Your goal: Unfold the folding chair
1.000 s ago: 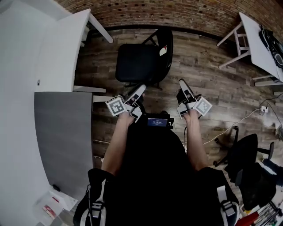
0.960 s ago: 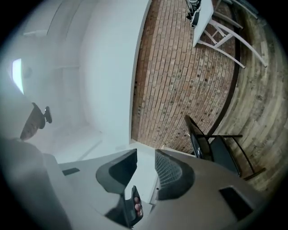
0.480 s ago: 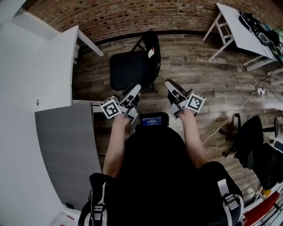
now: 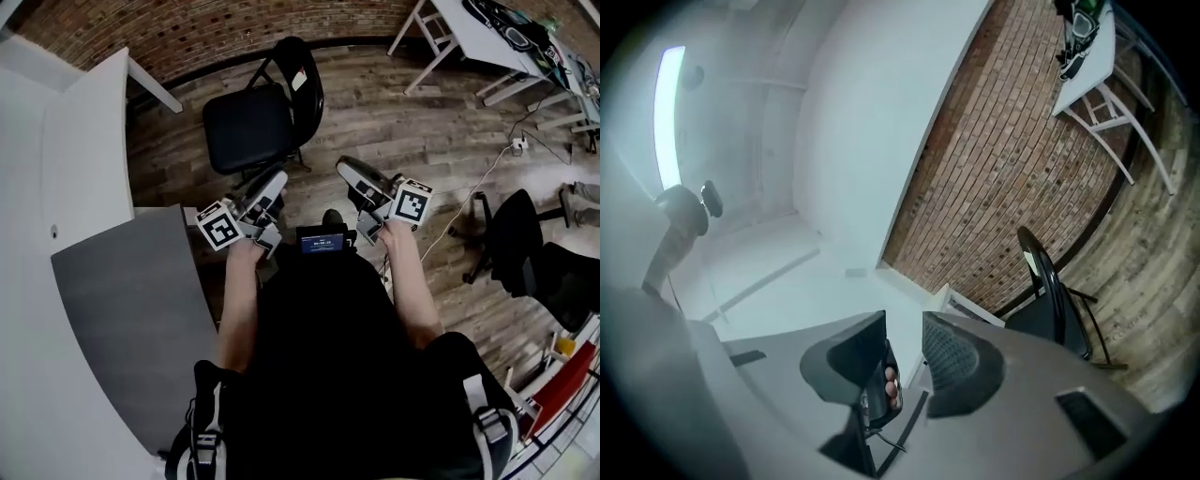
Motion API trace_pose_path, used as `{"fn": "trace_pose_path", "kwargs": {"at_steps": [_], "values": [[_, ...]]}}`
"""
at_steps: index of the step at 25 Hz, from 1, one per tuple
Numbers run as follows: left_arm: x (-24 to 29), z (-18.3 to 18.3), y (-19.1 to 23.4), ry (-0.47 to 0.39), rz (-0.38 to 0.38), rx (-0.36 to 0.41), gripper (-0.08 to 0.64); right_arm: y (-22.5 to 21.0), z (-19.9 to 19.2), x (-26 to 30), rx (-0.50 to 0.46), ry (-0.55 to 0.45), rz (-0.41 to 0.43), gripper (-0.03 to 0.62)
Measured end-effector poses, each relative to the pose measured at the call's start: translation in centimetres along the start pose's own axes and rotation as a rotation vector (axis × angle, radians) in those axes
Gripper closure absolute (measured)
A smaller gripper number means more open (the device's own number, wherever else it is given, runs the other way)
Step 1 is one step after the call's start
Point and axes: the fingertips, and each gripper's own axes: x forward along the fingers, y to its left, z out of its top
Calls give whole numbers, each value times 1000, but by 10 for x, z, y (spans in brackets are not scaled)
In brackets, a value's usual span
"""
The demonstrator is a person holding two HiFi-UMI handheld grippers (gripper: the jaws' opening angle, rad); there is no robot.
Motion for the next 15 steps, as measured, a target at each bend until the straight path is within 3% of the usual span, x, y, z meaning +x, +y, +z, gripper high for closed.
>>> {"fn": "trace_pose_path", "kwargs": {"at_steps": [8,15], "values": [[-17,-33,13,17,1,-79,394,9,-18,-7,-32,48,-28,466],[-38,-47,-24,-30,35,-22,397,42,-37,-12,-82,130,67,482]]}}
